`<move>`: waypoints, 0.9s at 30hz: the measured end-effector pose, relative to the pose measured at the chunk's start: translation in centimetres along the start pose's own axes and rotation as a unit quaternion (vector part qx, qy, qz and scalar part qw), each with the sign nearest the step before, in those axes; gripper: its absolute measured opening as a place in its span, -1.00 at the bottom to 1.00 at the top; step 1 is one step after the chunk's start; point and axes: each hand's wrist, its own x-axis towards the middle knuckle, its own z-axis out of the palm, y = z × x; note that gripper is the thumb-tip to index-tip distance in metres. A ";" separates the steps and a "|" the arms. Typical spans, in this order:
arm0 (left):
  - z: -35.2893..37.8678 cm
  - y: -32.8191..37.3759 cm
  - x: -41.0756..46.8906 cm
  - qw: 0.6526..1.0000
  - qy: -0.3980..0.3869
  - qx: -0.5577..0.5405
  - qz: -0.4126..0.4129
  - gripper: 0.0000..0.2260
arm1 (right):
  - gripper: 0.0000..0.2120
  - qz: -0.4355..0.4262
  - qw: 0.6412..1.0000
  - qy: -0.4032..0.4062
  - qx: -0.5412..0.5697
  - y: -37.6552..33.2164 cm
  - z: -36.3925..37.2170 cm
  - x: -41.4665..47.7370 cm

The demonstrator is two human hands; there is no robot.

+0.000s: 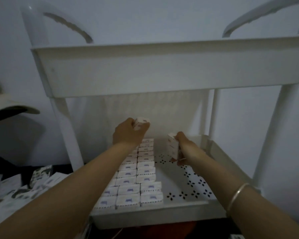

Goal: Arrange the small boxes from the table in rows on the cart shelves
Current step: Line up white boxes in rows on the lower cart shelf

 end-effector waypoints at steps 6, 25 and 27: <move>1.9 -2.1 2.2 0.986 0.093 0.113 0.081 -0.59 | -0.62 -0.017 0.989 -0.067 0.127 -1.1 1.3 4.5; 2.0 -0.8 5.1 0.991 -0.089 -0.009 0.097 -0.83 | -0.62 -0.037 0.985 -0.117 0.122 1.4 2.0 7.7; 2.1 -0.8 5.1 0.989 -0.117 0.005 0.092 -0.86 | -0.65 -0.037 0.985 -0.117 0.121 1.4 1.9 7.6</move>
